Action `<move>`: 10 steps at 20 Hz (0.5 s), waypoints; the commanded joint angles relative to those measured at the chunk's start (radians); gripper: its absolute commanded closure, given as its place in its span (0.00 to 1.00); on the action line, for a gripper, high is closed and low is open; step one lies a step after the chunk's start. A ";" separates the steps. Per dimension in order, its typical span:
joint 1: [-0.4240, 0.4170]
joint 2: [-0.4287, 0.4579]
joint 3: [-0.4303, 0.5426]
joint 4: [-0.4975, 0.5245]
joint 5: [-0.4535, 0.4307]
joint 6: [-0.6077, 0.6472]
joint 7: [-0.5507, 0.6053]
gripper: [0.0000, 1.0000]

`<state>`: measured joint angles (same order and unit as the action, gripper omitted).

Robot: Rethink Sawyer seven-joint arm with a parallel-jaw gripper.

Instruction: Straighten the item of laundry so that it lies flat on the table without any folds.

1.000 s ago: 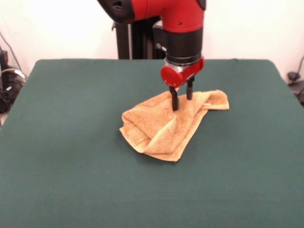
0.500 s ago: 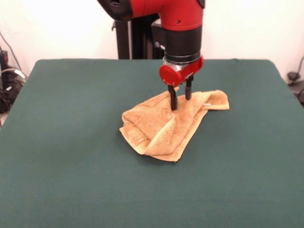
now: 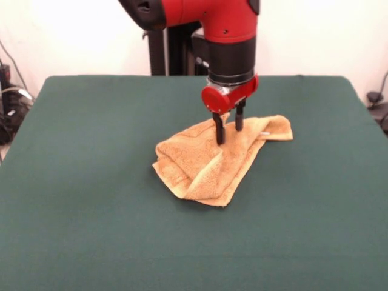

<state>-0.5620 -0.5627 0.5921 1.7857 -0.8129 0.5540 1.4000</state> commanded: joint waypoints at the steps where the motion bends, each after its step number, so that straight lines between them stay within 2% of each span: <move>1: -0.022 0.070 0.093 -0.099 -0.020 0.078 -0.242 0.00; 10: -0.025 0.101 0.131 -0.188 -0.020 0.156 -0.339 0.00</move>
<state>-0.6007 -0.5388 0.6222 1.7177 -0.8160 0.5634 1.3974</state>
